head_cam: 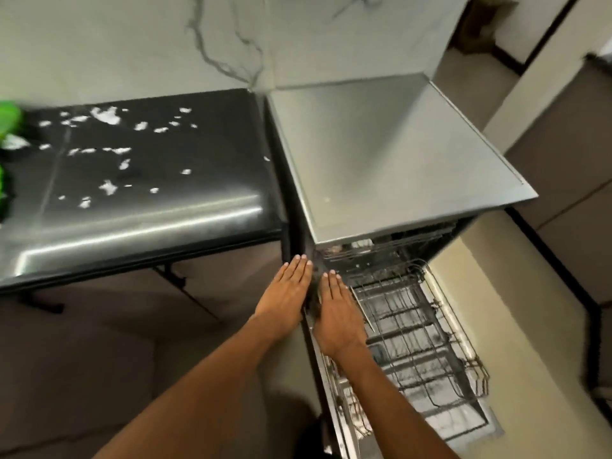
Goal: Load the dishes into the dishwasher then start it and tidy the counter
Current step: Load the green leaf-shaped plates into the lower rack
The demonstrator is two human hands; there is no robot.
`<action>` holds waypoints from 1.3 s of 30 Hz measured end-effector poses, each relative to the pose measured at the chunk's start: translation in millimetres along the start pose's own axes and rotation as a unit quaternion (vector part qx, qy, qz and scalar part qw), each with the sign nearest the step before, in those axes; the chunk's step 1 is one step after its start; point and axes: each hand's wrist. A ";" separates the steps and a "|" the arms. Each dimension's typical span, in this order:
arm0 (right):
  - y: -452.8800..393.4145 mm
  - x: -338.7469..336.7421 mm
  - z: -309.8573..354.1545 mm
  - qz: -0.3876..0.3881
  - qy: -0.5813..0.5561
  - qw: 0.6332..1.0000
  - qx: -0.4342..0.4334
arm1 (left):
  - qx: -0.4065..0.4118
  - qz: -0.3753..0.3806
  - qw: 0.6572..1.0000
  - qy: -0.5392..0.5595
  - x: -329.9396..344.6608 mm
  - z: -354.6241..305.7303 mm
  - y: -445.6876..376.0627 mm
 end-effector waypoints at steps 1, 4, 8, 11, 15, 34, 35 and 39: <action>-3.4 -7.0 14.8 -0.004 0.008 1.000 -0.016 | -0.011 -0.007 1.000 0.002 -9.2 14.3 11.8; -12.9 -23.0 65.1 -0.015 0.031 0.997 -0.069 | -0.033 -0.020 0.999 0.008 -35.8 56.9 50.2; -23.8 -35.2 148.0 -0.041 0.071 0.988 -0.134 | -0.093 -0.051 0.994 0.010 -57.0 118.8 108.4; -31.2 -34.8 205.6 -0.064 0.095 0.975 -0.192 | -0.145 -0.081 0.985 0.035 -65.6 160.3 151.5; -40.4 -25.5 289.1 -0.068 0.097 0.955 -0.274 | -0.219 -0.125 0.966 0.063 -68.2 223.2 211.6; -105.1 72.6 580.1 0.077 0.056 0.844 -0.528 | -0.511 -0.144 0.832 0.159 -28.9 458.6 370.0; -115.1 78.4 591.0 0.089 0.059 0.837 -0.537 | -0.524 -0.141 0.824 0.164 -24.6 470.8 369.1; -149.1 98.5 625.4 0.138 0.084 0.811 -0.563 | -0.564 -0.115 0.796 0.186 -15.1 507.7 364.1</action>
Point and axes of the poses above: each hand's wrist, its own y-axis away from the middle knuckle, its own x-axis out of the palm, z = x × y, and after that the axes turned 15 degrees about -x, right-handed
